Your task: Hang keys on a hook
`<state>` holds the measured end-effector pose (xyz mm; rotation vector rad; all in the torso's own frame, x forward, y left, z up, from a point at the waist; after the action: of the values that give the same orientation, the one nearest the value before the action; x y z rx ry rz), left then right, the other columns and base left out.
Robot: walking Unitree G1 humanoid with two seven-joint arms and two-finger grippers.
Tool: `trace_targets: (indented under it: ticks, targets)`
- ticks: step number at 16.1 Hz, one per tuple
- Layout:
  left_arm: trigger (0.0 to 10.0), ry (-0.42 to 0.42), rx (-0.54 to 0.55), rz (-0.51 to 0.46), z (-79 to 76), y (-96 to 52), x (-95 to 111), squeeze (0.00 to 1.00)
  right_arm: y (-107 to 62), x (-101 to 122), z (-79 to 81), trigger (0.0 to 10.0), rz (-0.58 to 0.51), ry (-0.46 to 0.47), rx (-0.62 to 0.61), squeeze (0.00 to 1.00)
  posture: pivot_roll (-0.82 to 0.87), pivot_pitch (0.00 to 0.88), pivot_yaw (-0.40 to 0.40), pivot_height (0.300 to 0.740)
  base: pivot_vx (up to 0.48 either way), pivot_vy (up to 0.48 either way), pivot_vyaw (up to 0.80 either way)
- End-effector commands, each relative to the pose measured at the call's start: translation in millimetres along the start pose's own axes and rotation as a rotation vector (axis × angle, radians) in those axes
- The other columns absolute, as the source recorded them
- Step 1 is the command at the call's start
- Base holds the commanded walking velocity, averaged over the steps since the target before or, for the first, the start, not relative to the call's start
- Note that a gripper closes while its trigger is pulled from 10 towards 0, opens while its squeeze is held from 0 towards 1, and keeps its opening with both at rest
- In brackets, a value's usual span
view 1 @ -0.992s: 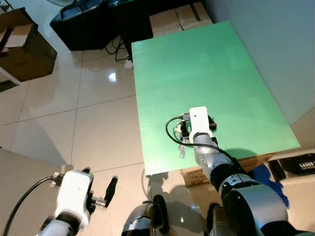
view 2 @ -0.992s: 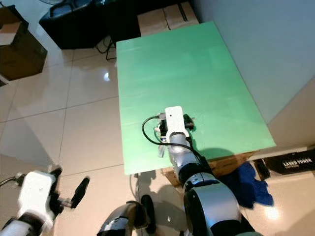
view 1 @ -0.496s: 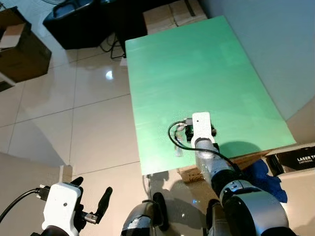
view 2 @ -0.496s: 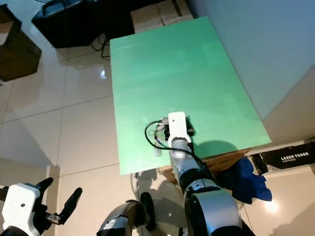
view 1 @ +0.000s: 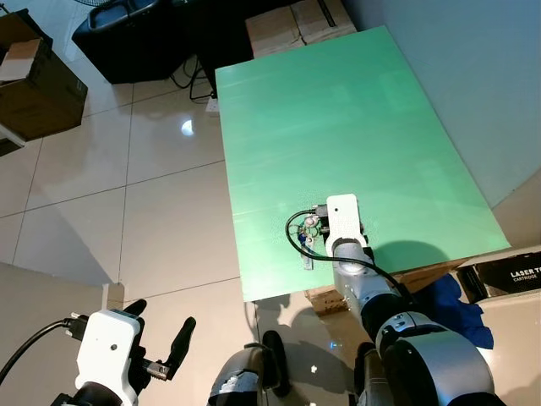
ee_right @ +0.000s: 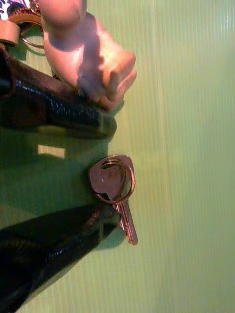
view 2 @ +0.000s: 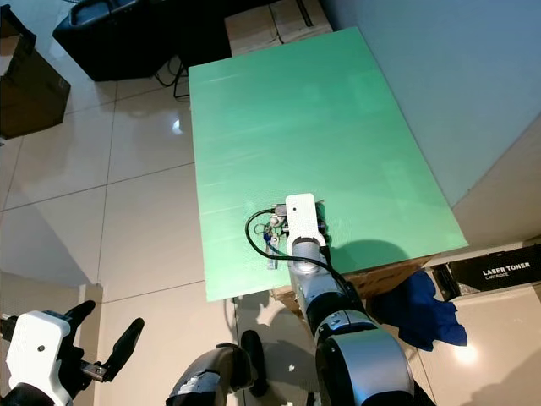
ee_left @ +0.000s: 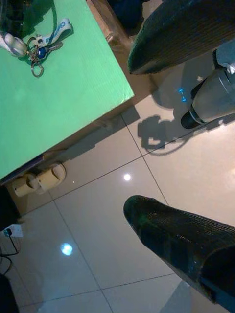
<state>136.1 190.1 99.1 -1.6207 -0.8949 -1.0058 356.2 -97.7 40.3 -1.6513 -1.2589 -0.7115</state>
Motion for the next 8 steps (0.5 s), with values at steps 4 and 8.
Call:
trace_targets:
  ticks: [4, 8]
  targets:
    - [10.0, 0.070, -0.025, -0.057, 1.4, 7.8, 4, 0.00, -12.1, -33, 17.3, 0.0, 0.116, -0.021, 0.059, 0.00, 0.08, 0.333, 0.244, 0.740, 0.000, 0.000, 0.00]
    - [10.0, 0.000, -0.032, -0.026, -10.0, 40.0, -6, 0.00, -13.7, -30, 22.6, 0.0, 0.086, -0.026, 0.076, 0.00, 0.07, 0.324, 0.235, 0.740, 0.000, 0.000, 0.00]
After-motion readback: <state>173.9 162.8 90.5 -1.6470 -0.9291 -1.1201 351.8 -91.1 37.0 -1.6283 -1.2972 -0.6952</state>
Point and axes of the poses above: a point about 5 cm out from each wrist's last joint towards the gripper, its own y axis pointing out of the wrist towards the gripper, its own x axis along the axis of the wrist's last joint, z = x × y, the point moved 2 cm from there along y, pointing out of the wrist towards the gripper, and after that the axes turned 14 degrees about -y, right-handed, at the moved point
